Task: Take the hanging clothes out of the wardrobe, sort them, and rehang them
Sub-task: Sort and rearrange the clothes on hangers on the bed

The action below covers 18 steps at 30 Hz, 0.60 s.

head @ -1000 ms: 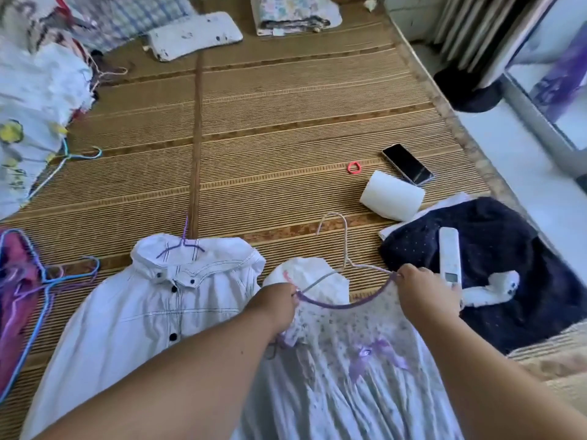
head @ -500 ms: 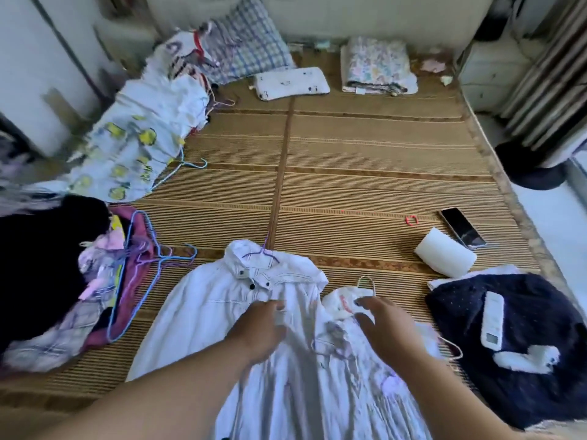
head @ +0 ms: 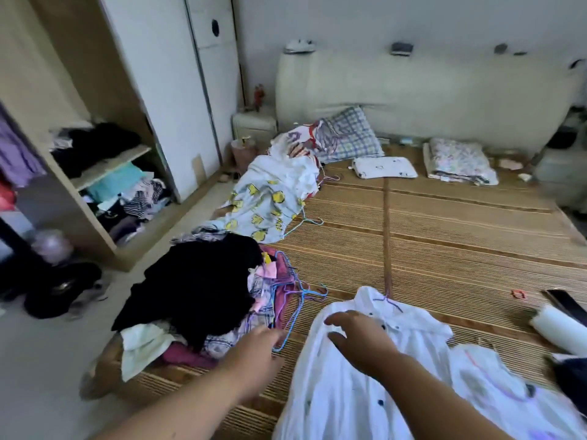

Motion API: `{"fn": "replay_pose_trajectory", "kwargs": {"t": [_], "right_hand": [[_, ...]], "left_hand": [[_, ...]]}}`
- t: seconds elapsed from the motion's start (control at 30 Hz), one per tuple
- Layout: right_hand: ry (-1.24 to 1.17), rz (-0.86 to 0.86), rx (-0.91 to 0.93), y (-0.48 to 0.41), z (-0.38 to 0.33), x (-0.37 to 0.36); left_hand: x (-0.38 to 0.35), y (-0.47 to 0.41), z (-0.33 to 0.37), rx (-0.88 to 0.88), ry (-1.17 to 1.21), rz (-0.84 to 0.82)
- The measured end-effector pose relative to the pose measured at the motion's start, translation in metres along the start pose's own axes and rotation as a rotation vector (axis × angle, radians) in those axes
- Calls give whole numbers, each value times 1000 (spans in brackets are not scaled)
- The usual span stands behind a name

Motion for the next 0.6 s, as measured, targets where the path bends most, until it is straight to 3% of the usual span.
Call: {"fn": "replay_pose_trajectory", "kwargs": {"t": [0.3,0.6], "right_hand": [[34,-13,27,-39,-190,-77],[-77,-22,-74,-112,-219,-96]], "left_hand": [[126,67,-159,-6,-32,71],[155,28,-226,-4,28,54]]}}
Point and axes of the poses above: each hand's wrist, its own y-axis away from the middle knuckle, its own x-axis out of the back of the hand, z = x × y, the point moved 5 cm from there along -y, towards the middle knuckle, and after that the axes turned 2 degrees about x, right-handed, at the moved point
